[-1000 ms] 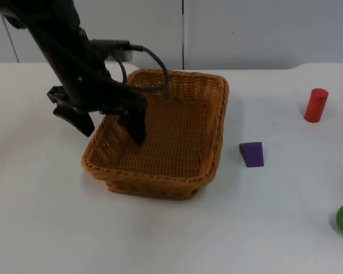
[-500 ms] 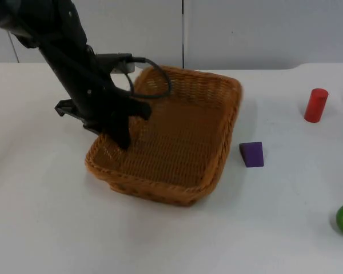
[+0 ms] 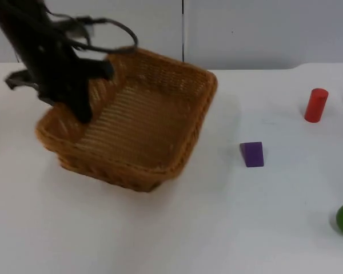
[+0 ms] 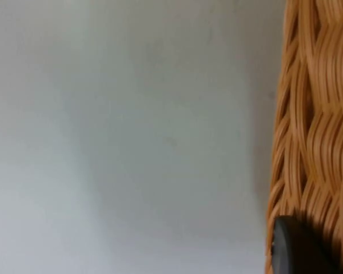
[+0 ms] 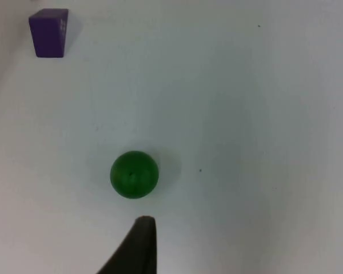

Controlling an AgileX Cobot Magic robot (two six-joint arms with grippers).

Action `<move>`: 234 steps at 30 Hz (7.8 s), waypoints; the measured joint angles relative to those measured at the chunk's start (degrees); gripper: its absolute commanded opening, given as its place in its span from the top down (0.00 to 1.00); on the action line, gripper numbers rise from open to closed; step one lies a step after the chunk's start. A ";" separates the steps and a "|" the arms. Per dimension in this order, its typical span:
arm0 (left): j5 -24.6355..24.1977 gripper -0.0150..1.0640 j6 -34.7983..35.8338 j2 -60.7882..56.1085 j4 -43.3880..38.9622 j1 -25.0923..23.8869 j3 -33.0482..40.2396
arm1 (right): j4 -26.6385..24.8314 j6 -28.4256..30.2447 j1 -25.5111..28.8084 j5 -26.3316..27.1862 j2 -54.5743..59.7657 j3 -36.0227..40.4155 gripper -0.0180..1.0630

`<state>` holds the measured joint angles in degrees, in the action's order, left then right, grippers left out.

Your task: Pick up the basket with the left hand and place the triangular block into the basket with the right hand.

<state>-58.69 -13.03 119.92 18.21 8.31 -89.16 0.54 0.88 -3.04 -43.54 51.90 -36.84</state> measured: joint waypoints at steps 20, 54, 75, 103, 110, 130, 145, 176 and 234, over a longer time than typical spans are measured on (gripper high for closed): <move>7.28 0.99 -5.37 -40.48 8.48 -11.50 45.11 | -1.98 0.00 0.00 0.00 0.00 0.00 0.01; 8.44 0.99 -8.92 -42.74 11.67 -14.30 48.95 | 11.46 -24.31 -25.93 -6.40 61.94 -48.56 0.33; 8.55 0.99 -9.02 -42.74 13.49 -14.30 48.95 | 16.77 -34.76 -25.93 7.33 78.25 -51.87 0.41; 8.55 0.99 -9.02 -42.74 14.06 -14.30 48.95 | 17.14 -23.83 -25.93 -0.10 56.67 -51.96 0.98; 8.55 0.99 -9.02 -42.74 14.06 -14.30 48.95 | 14.80 -19.56 -25.93 -4.08 51.78 -52.55 0.98; 8.44 0.99 -9.02 -42.74 14.06 -14.30 48.95 | -0.54 -2.98 -43.71 -9.21 66.36 -77.66 0.98; 8.44 0.99 -9.02 -42.74 14.06 -14.30 48.95 | -0.54 -2.83 -45.97 -7.27 76.03 -79.48 0.48; 11.31 0.99 -11.72 -41.06 17.60 -14.30 48.95 | -0.54 -0.88 -41.41 -6.65 42.02 -60.26 0.16; 26.02 0.17 -14.54 -15.10 22.98 -10.60 23.96 | 4.30 -0.88 -41.41 -2.55 8.31 -40.36 0.16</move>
<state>-32.67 -27.58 104.82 41.20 -2.29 -65.20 4.84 0.00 -44.45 -46.08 60.21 -77.19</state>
